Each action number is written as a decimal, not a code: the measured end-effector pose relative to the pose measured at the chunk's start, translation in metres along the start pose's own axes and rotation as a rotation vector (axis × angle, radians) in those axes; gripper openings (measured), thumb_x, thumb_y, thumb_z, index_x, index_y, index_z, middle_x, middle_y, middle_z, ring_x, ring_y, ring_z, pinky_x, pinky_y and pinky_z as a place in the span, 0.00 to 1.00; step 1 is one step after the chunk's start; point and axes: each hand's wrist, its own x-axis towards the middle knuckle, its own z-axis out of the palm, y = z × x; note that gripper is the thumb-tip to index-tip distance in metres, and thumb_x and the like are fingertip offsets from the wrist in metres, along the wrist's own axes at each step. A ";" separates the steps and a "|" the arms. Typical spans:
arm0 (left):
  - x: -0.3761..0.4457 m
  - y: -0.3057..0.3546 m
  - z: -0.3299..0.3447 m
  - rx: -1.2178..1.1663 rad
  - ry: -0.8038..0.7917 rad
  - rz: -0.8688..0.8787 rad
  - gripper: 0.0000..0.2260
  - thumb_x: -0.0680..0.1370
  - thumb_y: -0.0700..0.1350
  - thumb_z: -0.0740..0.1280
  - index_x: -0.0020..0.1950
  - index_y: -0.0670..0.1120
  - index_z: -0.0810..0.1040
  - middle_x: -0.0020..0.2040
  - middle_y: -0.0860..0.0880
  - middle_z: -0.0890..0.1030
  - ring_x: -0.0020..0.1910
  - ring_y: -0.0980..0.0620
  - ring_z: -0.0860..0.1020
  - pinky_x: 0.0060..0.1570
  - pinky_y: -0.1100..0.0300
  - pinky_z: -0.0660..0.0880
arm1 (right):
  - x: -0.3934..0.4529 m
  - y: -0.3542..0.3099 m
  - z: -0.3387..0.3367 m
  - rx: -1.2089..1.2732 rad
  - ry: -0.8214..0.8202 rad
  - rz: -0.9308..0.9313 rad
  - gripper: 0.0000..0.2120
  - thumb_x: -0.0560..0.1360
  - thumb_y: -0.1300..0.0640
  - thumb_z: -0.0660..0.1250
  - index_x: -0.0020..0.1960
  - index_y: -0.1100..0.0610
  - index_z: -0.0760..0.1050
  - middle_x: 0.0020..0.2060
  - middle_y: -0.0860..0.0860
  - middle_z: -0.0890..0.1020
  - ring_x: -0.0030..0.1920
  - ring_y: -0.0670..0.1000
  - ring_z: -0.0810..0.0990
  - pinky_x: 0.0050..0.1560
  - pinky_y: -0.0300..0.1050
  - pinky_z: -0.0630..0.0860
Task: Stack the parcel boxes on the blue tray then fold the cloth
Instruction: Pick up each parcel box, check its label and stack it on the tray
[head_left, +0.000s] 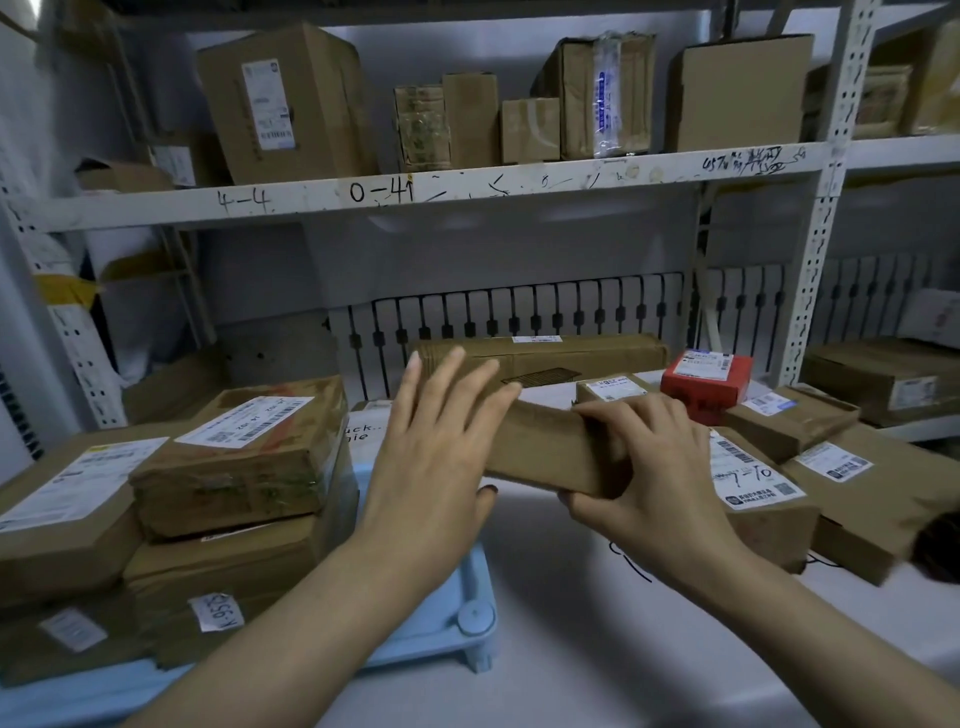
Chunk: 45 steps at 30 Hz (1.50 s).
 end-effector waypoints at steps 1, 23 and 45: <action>0.001 0.000 0.001 -0.010 -0.001 -0.010 0.38 0.61 0.46 0.80 0.70 0.49 0.71 0.67 0.50 0.74 0.70 0.45 0.69 0.74 0.44 0.53 | 0.000 0.000 0.000 0.003 -0.007 -0.012 0.30 0.59 0.44 0.72 0.61 0.47 0.76 0.49 0.46 0.74 0.53 0.50 0.69 0.52 0.46 0.61; -0.012 -0.029 0.011 -0.326 0.013 -0.275 0.29 0.66 0.45 0.78 0.63 0.55 0.71 0.58 0.56 0.74 0.59 0.52 0.70 0.66 0.56 0.62 | 0.002 0.030 0.000 0.426 0.030 0.109 0.41 0.59 0.49 0.82 0.67 0.40 0.65 0.61 0.42 0.71 0.65 0.50 0.70 0.63 0.59 0.73; -0.005 -0.012 -0.003 -0.687 0.132 -0.214 0.31 0.67 0.38 0.78 0.64 0.54 0.70 0.62 0.55 0.75 0.62 0.53 0.74 0.59 0.52 0.75 | 0.000 0.017 -0.006 0.260 0.138 0.050 0.53 0.60 0.47 0.81 0.77 0.47 0.56 0.65 0.40 0.63 0.68 0.50 0.65 0.68 0.59 0.67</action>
